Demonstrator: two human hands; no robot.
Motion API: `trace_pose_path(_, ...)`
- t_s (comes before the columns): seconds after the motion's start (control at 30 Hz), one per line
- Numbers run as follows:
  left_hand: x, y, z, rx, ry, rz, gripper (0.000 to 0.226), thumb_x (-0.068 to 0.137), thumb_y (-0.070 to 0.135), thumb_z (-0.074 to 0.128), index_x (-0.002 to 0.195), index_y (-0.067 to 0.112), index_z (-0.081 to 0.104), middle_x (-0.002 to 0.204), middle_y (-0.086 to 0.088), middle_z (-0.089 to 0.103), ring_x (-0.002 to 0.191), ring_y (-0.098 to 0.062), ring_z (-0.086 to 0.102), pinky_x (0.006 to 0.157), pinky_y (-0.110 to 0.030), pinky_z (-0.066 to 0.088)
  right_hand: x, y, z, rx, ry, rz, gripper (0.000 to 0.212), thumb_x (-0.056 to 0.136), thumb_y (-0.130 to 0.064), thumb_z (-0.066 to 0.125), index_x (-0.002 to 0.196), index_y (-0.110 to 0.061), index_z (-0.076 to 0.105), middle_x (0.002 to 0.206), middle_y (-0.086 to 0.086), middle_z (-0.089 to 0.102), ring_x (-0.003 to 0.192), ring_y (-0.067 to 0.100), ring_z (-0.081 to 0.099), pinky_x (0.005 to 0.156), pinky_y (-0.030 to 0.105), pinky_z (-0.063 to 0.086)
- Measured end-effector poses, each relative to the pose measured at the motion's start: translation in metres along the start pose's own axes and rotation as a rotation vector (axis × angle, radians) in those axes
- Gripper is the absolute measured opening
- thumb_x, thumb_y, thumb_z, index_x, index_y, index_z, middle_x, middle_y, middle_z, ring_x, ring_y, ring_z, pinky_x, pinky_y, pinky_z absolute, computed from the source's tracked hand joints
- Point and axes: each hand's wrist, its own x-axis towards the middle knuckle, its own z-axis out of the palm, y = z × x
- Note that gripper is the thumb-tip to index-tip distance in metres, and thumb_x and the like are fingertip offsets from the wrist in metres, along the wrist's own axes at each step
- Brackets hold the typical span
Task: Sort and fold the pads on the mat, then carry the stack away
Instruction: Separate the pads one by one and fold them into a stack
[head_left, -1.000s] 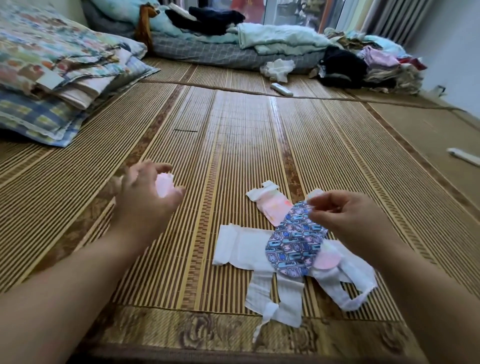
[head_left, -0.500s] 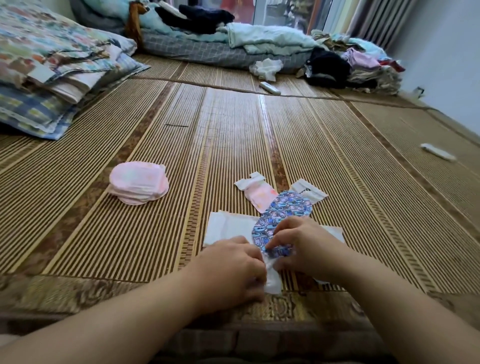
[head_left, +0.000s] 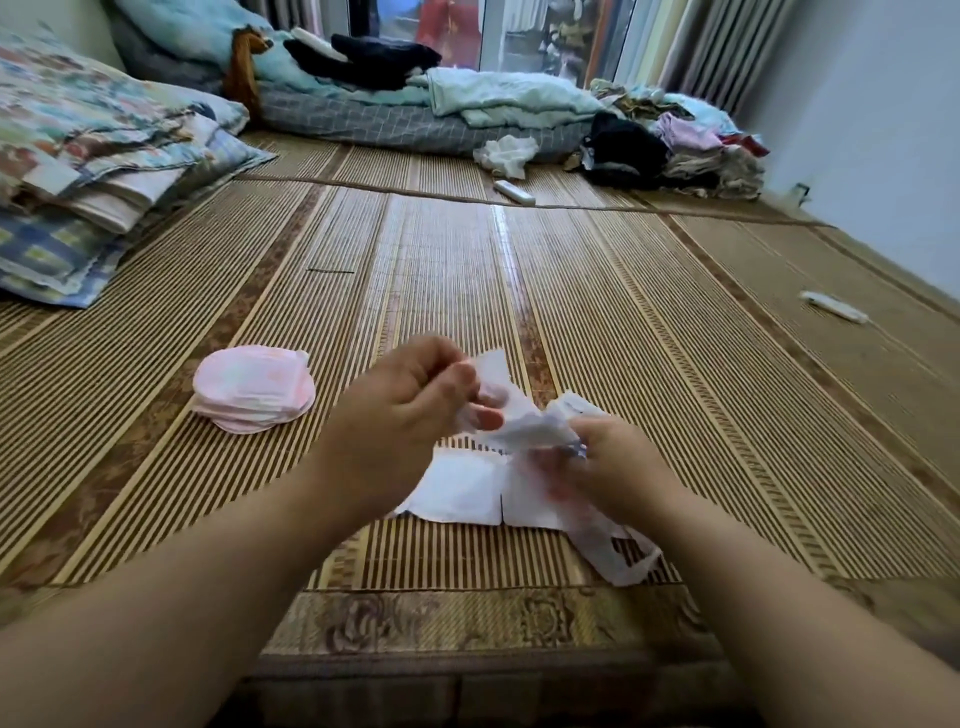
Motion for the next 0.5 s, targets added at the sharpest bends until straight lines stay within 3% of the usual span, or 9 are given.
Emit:
trace_pose_path(0.07,0.005,0.008,-0.012,-0.266,0.062,-0.083,0.018,0.095,0.021,0.045,0.083,0.016,0.058,0.088,-0.008,0.074,0.08,-0.026,0.073,0.068,-0.031,0.059,0.003,0.004,-0.005,0.128,0.031,0.098,0.019,0.087,-0.027,0.061,0.07,-0.025,0.068,0.063,-0.005,0.065,0.051,0.002,0.053,0.045,0.014,0.04)
trace_pose_path(0.13,0.009,0.011,-0.026,-0.465,0.155,-0.157,0.016,0.095,0.022,0.044,0.088,0.018,0.058,0.087,-0.009,0.075,0.081,-0.029,0.072,0.063,-0.032,0.059,0.006,0.007,-0.013,0.238,0.065,0.128,0.022,0.086,-0.031,0.063,0.072,-0.015,0.068,0.061,0.001,0.063,0.049,0.007,0.05,0.048,0.022,0.042)
trace_pose_path(0.23,0.016,0.006,-0.046,-0.686,0.301,-0.242,0.012,0.098,0.02,0.041,0.099,0.014,0.052,0.08,-0.009,0.074,0.073,-0.025,0.072,0.057,-0.031,0.058,0.009,0.008,-0.034,0.406,0.125,0.116,0.017,0.082,-0.023,0.068,0.071,-0.011,0.066,0.059,-0.001,0.06,0.049,0.006,0.051,0.046,0.016,0.043)
trace_pose_path(0.3,0.017,0.0,-0.058,-0.778,0.378,-0.311,0.019,0.098,0.021,0.041,0.109,0.008,0.05,0.085,-0.012,0.071,0.071,-0.022,0.072,0.058,-0.032,0.058,0.008,0.007,-0.05,0.57,0.047,0.106,0.011,0.082,-0.02,0.069,0.073,-0.015,0.069,0.063,-0.002,0.066,0.056,0.009,0.061,0.048,0.017,0.047)
trace_pose_path(0.4,0.01,-0.012,-0.073,-0.671,0.393,-0.503,0.028,0.098,0.023,0.043,0.113,0.003,0.054,0.096,-0.014,0.069,0.069,-0.018,0.073,0.052,-0.027,0.057,0.004,0.007,-0.066,0.746,-0.145,0.155,0.004,0.077,-0.022,0.072,0.076,-0.018,0.073,0.07,0.001,0.07,0.06,0.017,0.066,0.049,0.024,0.052)
trace_pose_path(0.5,-0.001,-0.025,-0.078,-0.458,0.316,-0.717,0.025,0.097,0.022,0.044,0.107,0.003,0.059,0.073,-0.011,0.074,0.055,-0.016,0.068,0.042,-0.024,0.054,0.003,0.008,-0.062,0.668,-0.191,0.27,0.005,0.077,-0.021,0.073,0.076,-0.016,0.073,0.064,0.002,0.069,0.049,0.013,0.061,0.043,0.023,0.049)
